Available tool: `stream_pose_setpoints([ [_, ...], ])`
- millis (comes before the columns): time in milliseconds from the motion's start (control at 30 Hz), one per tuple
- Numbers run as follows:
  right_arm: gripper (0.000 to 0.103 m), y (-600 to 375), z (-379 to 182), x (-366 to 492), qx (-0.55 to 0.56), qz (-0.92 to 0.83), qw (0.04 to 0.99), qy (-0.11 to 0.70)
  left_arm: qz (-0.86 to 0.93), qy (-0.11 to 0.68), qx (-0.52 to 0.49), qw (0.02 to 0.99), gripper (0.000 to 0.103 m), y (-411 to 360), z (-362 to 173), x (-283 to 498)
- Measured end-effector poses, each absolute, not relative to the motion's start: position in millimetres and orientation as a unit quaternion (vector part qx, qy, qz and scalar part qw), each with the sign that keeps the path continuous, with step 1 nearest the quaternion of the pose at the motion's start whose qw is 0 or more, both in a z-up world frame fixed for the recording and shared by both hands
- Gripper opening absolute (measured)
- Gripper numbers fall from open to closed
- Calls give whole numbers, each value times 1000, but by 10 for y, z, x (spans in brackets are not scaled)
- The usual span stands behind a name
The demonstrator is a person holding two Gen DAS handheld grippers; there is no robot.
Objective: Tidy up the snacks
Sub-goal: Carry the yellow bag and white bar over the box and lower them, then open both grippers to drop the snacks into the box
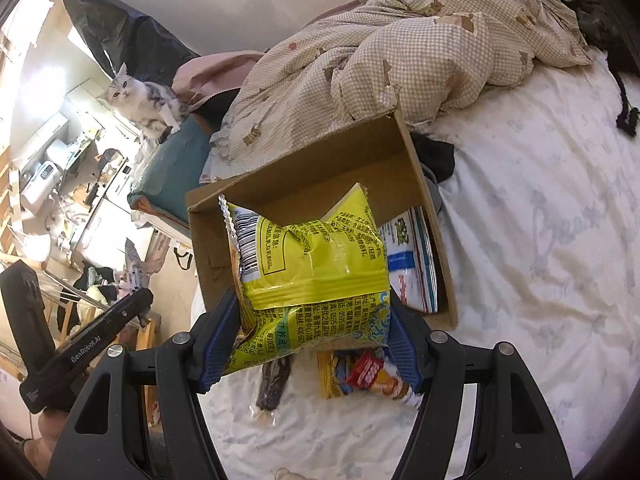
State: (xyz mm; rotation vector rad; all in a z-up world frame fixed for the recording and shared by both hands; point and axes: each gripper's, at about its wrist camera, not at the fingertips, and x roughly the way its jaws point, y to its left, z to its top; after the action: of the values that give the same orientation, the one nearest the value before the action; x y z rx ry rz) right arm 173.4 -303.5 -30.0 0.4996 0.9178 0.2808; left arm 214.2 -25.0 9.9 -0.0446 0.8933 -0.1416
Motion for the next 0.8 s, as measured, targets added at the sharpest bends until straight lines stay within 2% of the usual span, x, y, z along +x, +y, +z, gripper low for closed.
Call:
stream_pose_setpoints([
  [433,70,-3040,-387,2147,233,125,858,439,-70,416,-41,906,14,-266,-184,2504],
  [567,70,-2982,-470,2246,224,125,855,451,-74,437,-78,893,14,-162,-336,2626],
  [800,70,-2835,-578,2426,207,121,852,466,-99,432,-65,894,14,-305,-332,2653],
])
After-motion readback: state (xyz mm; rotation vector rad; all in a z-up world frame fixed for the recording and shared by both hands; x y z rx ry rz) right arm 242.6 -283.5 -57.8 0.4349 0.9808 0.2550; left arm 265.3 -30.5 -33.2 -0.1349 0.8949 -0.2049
